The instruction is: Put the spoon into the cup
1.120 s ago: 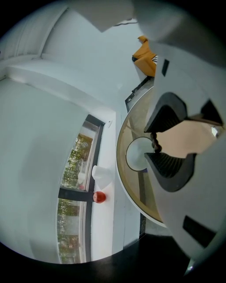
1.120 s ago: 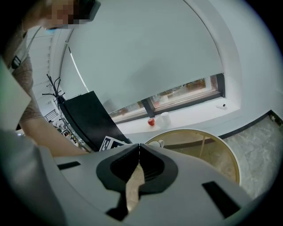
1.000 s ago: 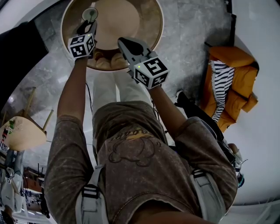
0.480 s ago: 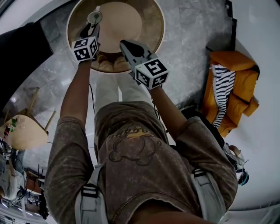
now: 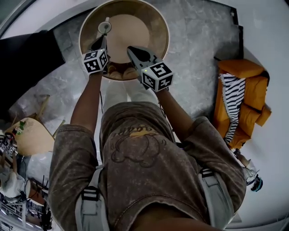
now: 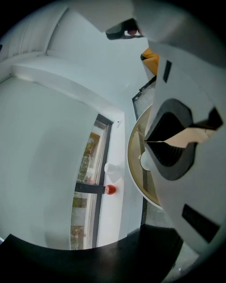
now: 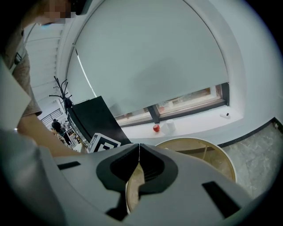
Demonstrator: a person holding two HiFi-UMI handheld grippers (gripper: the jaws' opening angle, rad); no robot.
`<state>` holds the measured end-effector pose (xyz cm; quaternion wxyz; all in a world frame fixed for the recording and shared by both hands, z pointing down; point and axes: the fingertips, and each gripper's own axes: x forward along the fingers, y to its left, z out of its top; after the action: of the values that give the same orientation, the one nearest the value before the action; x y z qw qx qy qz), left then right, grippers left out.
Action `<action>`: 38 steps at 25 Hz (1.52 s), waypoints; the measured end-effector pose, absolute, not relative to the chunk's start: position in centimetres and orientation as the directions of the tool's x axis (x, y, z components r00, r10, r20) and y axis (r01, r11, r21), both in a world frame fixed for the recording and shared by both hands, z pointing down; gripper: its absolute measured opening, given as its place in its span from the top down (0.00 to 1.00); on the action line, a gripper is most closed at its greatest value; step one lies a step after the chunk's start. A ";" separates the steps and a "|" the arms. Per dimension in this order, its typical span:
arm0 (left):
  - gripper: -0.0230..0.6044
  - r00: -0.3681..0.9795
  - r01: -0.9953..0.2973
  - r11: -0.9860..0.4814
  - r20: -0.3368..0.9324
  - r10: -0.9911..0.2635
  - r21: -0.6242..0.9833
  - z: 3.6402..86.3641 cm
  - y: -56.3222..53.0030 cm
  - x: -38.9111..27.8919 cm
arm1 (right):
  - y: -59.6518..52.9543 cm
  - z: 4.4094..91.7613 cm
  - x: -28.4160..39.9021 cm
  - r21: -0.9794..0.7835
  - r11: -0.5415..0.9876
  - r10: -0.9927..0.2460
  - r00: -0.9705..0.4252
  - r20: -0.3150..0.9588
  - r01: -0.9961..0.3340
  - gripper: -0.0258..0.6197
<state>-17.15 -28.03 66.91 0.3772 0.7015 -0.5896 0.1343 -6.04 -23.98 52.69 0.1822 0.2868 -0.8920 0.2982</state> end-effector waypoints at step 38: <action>0.93 0.384 -0.909 -0.300 0.296 -0.875 0.290 34.7 -18.7 -12.8 | -19.7 36.5 -2.2 -0.329 0.770 -0.473 -0.835 0.281 -0.547 0.93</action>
<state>-12.75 -18.72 34.71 0.2082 0.8053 -0.5537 0.0409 -2.23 -19.65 36.47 0.0913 0.2725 -0.9362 0.2024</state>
